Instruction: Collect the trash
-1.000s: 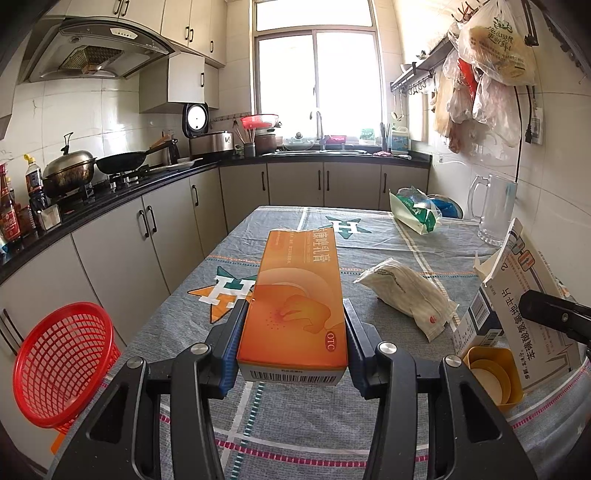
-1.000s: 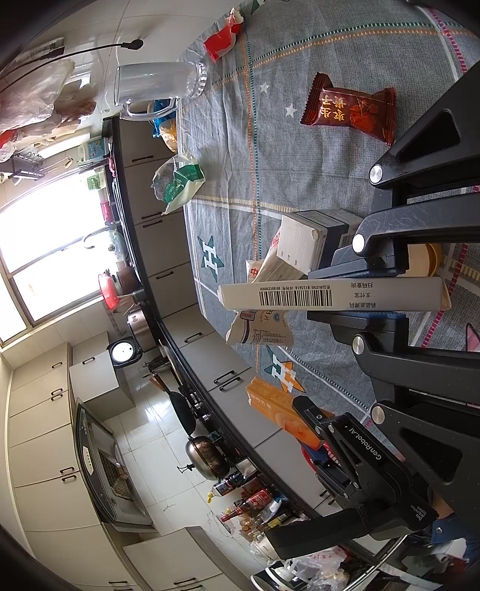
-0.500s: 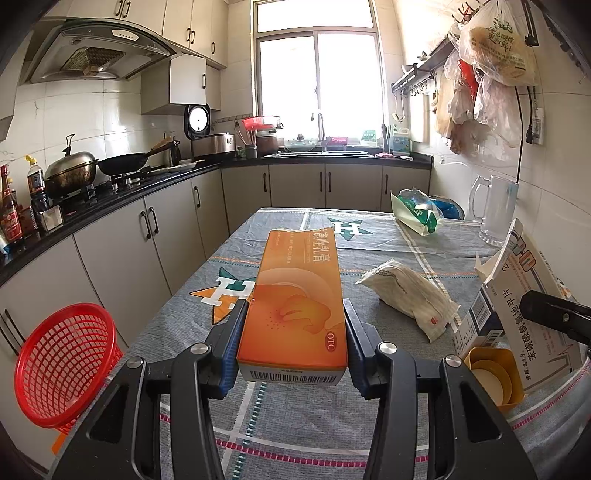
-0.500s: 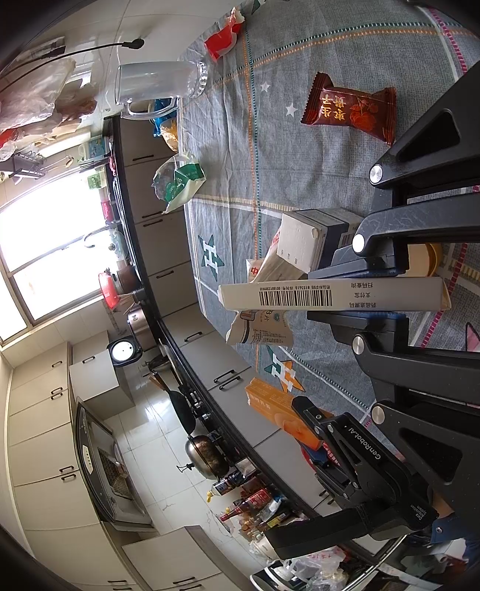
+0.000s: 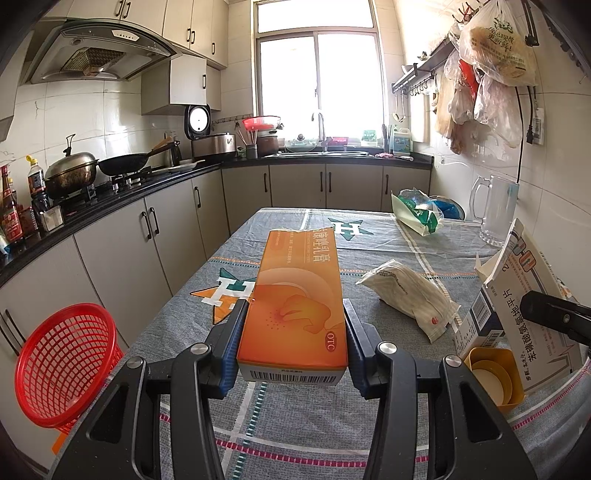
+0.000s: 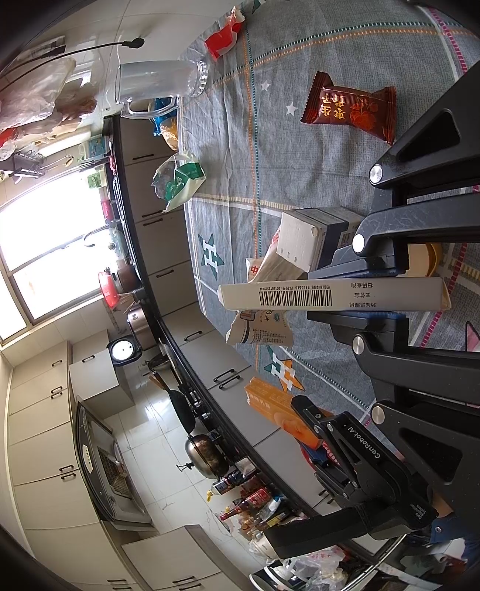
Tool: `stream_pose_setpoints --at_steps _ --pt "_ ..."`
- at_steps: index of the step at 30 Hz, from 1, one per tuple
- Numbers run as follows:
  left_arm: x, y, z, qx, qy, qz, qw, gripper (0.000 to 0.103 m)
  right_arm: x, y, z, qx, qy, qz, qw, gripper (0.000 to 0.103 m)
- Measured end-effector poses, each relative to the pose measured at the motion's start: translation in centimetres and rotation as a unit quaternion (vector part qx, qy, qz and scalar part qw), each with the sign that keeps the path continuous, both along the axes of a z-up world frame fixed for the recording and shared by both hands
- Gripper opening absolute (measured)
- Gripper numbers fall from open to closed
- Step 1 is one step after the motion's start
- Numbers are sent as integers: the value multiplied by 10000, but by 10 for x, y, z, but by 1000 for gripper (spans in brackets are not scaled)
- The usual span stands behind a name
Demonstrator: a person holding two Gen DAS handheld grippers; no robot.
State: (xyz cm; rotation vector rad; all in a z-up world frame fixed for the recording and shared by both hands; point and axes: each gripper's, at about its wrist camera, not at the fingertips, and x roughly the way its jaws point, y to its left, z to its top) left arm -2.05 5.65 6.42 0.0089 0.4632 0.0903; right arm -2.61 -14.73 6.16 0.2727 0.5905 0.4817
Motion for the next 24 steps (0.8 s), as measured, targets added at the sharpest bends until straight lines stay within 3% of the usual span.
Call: stream_pose_setpoints --at_steps 7,13,24 --pt "-2 5 3 -62 -35 74 9999 47 3 1 1 -43 46 -55 10000 15" --pt "-15 30 12 -324 -6 159 9993 47 2 3 2 319 337 5 9989 15" --pt "-71 124 46 -633 -316 685 9951 47 -16 90 31 236 424 973 9941 15"
